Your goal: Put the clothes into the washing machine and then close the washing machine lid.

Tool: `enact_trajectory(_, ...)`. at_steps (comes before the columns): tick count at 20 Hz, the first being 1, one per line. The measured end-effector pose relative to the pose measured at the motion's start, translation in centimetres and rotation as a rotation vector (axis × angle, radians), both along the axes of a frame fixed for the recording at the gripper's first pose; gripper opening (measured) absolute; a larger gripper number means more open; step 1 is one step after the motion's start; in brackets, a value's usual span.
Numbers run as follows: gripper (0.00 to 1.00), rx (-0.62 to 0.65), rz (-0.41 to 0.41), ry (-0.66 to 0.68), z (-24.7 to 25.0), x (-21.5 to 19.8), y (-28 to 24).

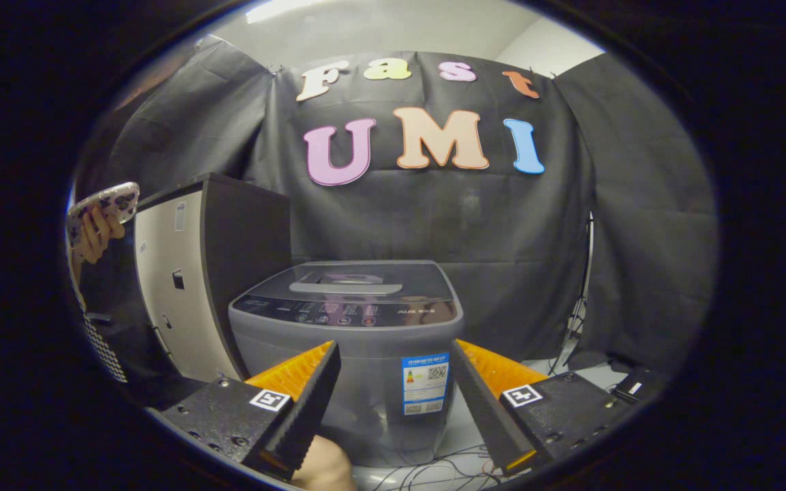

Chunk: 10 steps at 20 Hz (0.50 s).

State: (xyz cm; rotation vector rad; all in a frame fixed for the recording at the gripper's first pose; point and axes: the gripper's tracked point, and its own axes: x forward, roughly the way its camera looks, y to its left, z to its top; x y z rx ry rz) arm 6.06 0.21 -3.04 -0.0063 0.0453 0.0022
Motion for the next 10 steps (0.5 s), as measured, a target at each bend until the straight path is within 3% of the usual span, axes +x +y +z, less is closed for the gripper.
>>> enact_trajectory(10,0.97,0.000,0.000,0.005,-0.09,0.07,-0.01)
